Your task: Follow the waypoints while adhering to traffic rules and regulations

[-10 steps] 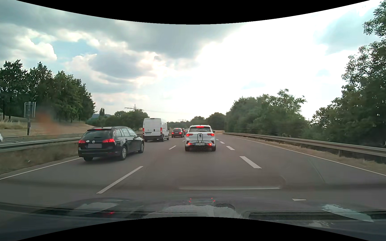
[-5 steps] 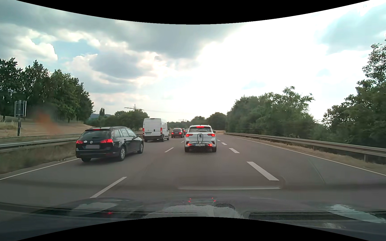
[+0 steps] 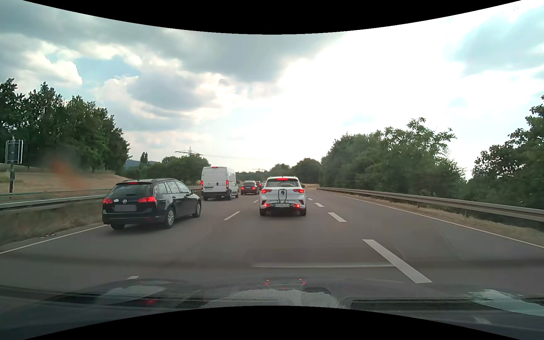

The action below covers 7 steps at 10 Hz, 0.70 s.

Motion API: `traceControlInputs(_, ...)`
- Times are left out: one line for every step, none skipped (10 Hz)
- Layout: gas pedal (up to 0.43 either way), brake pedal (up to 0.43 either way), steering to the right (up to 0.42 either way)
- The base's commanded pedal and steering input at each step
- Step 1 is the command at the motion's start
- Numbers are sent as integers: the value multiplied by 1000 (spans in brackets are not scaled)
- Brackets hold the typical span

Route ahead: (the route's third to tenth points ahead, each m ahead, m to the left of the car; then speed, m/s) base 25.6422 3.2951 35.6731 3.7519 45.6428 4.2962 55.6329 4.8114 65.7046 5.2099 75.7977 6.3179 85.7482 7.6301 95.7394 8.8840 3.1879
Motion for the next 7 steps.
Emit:
traceControlInputs(0, 67, -8)
traceControlInputs(0, 85, -8)
traceControlInputs(0, 91, -8)
traceControlInputs(0, 98, -8)
traceControlInputs(0, 104, -8)
traceControlInputs(0, 116, -8)
traceControlInputs(0, 134, -8)
